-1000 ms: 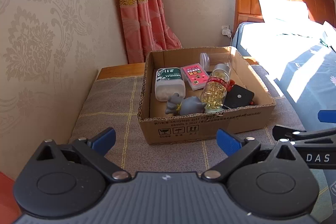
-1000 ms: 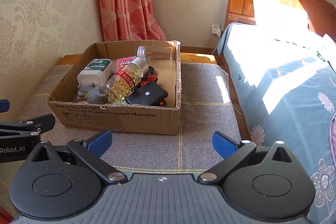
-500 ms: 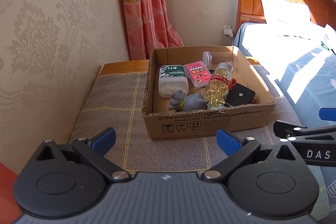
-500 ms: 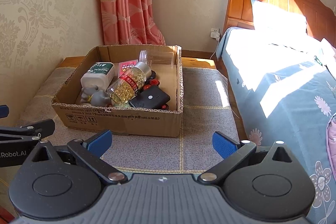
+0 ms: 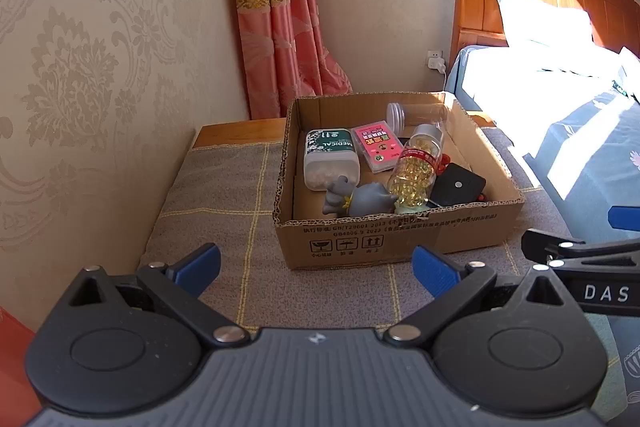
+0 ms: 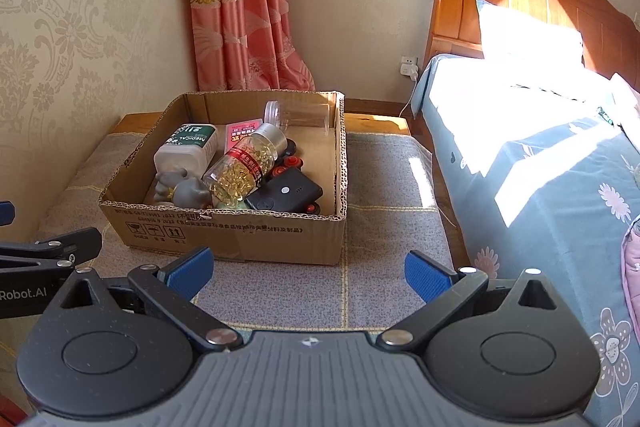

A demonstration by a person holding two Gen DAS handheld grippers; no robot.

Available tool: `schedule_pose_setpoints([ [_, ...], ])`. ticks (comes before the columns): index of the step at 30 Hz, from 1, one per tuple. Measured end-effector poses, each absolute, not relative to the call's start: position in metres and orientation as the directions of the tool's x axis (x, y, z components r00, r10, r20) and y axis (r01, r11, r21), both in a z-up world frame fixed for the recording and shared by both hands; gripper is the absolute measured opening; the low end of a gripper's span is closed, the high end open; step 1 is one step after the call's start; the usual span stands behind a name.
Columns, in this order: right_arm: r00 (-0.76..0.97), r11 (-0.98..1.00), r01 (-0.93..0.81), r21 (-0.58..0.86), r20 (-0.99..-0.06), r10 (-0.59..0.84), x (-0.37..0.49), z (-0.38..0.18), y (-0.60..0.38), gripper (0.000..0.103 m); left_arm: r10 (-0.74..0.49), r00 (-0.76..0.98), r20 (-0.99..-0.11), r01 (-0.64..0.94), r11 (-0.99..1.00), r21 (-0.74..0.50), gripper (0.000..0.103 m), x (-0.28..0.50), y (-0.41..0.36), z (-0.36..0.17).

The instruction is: Organize rigid objects

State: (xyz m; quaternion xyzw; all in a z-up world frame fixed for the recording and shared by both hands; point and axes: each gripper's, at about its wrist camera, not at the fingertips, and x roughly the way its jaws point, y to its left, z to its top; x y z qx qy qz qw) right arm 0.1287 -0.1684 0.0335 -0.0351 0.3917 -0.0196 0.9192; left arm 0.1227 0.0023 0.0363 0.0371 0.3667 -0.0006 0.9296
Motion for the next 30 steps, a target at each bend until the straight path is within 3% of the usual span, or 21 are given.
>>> schedule_pose_setpoints([
  [30, 0.696, 0.997, 0.014, -0.08, -0.715, -0.067, 0.127, 0.0331, -0.1686, 0.103, 0.028, 0.727, -0.687, 0.027, 0.997, 0.069, 0.102, 0.1211, 0.0007, 0.0376],
])
